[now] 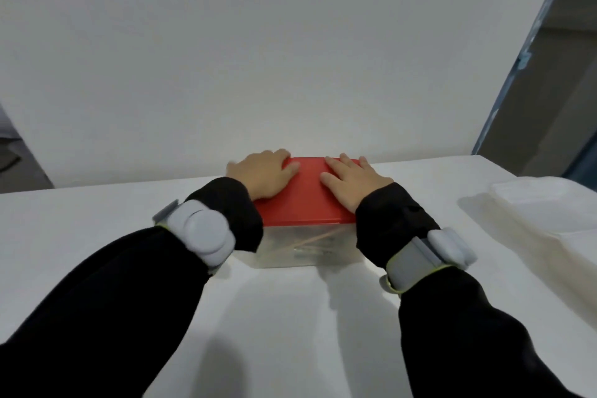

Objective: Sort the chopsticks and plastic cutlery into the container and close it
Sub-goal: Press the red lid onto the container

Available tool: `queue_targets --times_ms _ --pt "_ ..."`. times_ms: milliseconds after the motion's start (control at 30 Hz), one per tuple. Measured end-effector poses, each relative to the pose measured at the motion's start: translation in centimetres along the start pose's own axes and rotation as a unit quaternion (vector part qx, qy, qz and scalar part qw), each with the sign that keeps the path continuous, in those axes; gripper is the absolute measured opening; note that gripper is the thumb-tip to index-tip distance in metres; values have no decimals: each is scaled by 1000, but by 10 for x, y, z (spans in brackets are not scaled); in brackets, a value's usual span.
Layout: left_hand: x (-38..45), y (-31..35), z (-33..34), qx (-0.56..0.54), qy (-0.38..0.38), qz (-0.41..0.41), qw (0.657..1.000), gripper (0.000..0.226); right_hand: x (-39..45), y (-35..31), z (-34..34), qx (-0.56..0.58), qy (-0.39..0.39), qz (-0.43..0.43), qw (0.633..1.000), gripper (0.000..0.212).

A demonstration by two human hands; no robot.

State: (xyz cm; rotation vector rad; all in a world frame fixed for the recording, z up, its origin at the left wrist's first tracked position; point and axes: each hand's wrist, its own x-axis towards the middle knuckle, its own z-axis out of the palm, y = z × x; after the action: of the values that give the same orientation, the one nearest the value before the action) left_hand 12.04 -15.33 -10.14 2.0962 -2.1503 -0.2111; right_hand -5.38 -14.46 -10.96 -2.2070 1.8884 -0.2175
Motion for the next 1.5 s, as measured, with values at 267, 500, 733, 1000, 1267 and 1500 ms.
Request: queue_targets --times_ms 267,500,733,1000,1267,1500 --pt "-30 -13 13 -88 18 -18 996 62 -8 8 -6 224 87 -10 971 40" --pt "-30 -8 3 -73 6 -26 997 58 -8 18 -6 257 192 52 946 37" --pt "24 3 -15 -95 -15 -62 993 62 3 6 -6 91 46 54 993 64" --pt "49 24 -16 -103 -68 -19 992 47 6 8 -3 132 27 50 990 78" --pt "64 21 -4 -103 -87 -12 991 46 34 43 -10 361 -73 129 921 73" --pt "64 20 1 -217 -42 5 975 18 43 52 -5 344 -53 157 924 62"
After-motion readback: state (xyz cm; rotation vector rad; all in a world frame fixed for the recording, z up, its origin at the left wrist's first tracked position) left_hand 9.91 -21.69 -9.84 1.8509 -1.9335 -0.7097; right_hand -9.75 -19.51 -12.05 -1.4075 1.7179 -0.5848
